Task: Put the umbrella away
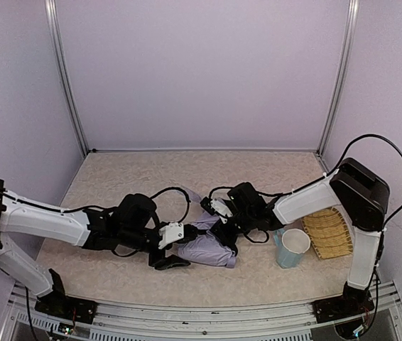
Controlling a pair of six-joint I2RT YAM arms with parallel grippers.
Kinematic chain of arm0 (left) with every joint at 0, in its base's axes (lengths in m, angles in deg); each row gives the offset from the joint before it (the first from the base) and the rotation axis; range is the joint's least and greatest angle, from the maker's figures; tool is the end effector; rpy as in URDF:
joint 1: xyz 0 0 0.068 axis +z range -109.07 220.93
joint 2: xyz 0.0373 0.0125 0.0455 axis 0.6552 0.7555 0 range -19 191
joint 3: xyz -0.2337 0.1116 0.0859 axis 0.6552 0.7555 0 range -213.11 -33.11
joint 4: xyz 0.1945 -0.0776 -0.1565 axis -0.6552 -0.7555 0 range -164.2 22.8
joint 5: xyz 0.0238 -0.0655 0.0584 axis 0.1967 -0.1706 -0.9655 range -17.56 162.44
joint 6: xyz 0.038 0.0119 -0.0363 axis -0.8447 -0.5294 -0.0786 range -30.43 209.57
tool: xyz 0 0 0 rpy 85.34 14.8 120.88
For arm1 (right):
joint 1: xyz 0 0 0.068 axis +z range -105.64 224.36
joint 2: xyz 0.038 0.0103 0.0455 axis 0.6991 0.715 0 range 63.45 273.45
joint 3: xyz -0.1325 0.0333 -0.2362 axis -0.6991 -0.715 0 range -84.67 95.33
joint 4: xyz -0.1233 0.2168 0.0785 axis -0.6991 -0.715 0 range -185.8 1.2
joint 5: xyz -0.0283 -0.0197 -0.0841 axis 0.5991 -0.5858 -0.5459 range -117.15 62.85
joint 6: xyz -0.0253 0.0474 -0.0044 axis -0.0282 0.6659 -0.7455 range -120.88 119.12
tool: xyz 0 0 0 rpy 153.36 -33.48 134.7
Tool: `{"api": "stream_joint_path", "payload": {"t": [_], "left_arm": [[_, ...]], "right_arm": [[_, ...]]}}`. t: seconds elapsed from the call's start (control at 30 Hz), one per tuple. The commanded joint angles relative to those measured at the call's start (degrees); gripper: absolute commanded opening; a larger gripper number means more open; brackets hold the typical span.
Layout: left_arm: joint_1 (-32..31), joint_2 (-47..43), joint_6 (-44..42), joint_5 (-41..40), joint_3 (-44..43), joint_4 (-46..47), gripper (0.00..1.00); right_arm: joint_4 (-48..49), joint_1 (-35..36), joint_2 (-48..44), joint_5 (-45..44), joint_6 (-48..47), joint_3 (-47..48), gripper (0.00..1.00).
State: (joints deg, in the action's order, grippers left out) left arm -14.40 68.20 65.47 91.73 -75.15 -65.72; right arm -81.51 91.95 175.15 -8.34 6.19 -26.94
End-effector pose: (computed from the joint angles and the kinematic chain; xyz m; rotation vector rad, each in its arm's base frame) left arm 0.1610 -0.2535 0.1716 1.6458 1.7117 -0.6605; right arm 0.2505 0.2913 0.1176 -1.0166 2.2807 0.8212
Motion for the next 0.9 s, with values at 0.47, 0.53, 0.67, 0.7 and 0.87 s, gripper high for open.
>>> {"api": "stream_joint_path", "payload": {"t": [0.47, 0.53, 0.67, 0.7, 0.87], "left_arm": [[-2.4, 12.4, -17.1, -8.6, -6.4, 0.0, 0.79], [-2.1, 14.0, -15.9, -11.4, -7.2, -0.2, 0.75], [-2.3, 15.7, -15.3, -15.0, -6.8, 0.1, 0.71], [-2.4, 16.0, -15.2, -16.2, -6.6, 0.4, 0.71], [-2.6, 12.0, -15.8, -18.3, -4.9, 5.8, 0.72]], "right_arm": [[-6.8, 0.6, 4.1, 1.7, -5.1, -0.4, 0.0], [-6.4, 0.5, 4.0, 3.2, -5.3, -0.3, 0.0], [-5.3, 0.6, 3.3, 6.6, -5.9, 0.0, 0.0], [-5.0, 0.5, 3.1, 7.3, -6.1, 0.0, 0.0], [-6.1, 0.6, 4.0, 7.5, -7.0, 0.6, 0.0]]}}
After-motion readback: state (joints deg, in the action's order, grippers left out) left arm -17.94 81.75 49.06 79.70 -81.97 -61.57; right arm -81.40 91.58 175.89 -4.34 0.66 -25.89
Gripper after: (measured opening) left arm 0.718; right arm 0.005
